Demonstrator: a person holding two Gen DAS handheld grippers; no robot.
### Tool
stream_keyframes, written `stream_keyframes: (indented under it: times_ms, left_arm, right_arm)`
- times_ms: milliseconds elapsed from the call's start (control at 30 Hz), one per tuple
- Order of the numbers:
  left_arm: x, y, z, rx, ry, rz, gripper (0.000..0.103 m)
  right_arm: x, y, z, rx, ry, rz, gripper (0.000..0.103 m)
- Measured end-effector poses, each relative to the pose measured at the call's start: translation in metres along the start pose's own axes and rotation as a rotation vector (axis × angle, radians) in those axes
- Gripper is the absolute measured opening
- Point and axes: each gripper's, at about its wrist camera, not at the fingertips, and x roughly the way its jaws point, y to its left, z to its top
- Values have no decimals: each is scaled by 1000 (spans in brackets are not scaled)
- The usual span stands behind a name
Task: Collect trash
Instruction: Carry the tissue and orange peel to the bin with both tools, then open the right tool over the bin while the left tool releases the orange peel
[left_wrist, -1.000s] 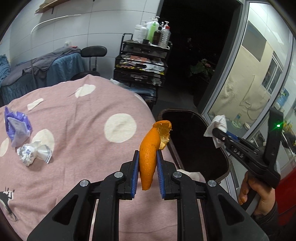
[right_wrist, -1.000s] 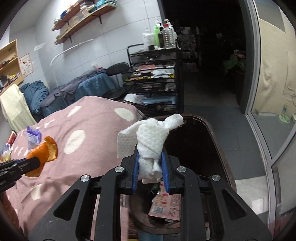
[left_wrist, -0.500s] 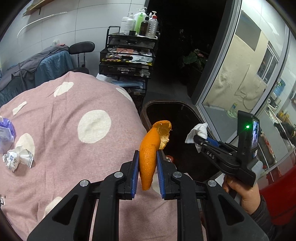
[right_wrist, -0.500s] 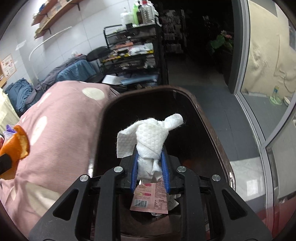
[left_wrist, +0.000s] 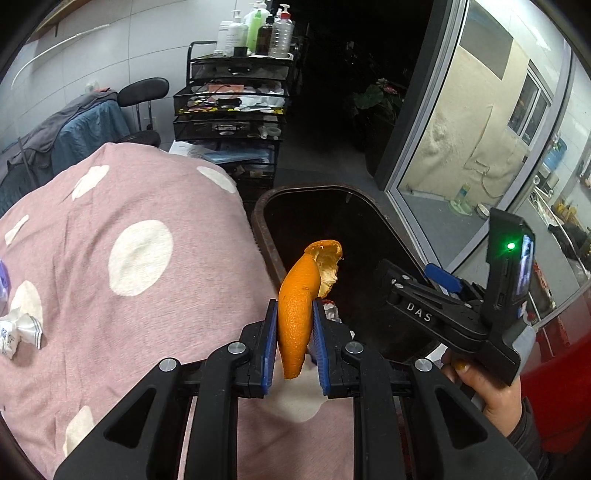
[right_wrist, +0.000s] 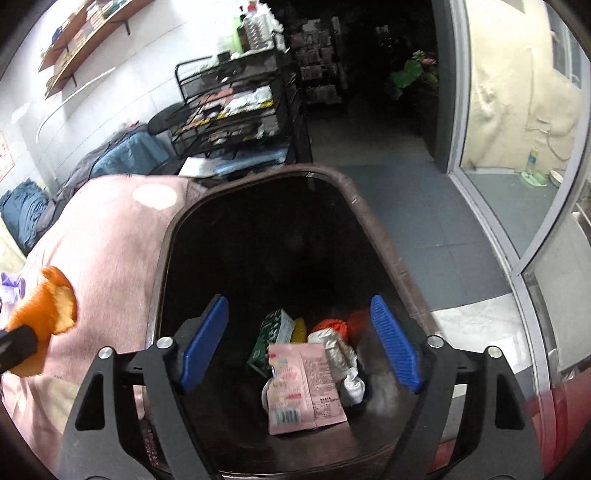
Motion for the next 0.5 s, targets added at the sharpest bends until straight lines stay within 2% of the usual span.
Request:
stream_keyframes:
  times_ms: [300,500]
  left_arm:
    - [31,-28,13,44,41,-1,19]
    - [58,-37,22,44,91,7,18]
  right_arm:
    - [-22,-32,16,136,-118,-89,88]
    - [-27,-51,23,194,-142,-119,90]
